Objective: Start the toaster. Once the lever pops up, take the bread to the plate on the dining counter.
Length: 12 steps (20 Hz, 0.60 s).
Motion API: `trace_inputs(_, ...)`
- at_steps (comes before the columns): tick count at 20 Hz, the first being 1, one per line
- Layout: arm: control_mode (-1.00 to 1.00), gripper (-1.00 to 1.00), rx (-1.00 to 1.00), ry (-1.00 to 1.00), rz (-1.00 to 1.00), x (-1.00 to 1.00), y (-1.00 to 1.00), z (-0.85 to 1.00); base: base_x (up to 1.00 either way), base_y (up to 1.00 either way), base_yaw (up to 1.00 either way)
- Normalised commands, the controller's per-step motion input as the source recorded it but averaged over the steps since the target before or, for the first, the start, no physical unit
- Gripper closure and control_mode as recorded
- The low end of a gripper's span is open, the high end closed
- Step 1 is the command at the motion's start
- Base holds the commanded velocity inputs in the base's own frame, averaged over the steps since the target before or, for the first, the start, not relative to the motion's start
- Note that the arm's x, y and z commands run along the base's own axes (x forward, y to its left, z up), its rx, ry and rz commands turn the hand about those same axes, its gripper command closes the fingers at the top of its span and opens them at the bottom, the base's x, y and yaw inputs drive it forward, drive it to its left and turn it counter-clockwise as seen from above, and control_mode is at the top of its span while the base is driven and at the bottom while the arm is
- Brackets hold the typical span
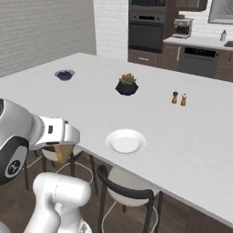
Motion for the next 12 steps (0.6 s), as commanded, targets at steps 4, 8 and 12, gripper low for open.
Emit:
trace_inputs(4,1.0,1.0,0.0,0.0,0.0,0.0,0.0,0.0,0.53,-0.01,-0.14)
trace_inputs(8,1.0,1.0,0.0,0.0,0.0,0.0,0.0,0.0,0.83,-0.03,-0.15)
trace_inputs(12,1.0,1.0,0.0,0.0,0.0,0.0,0.0,0.0,0.73,-0.17,-0.16)
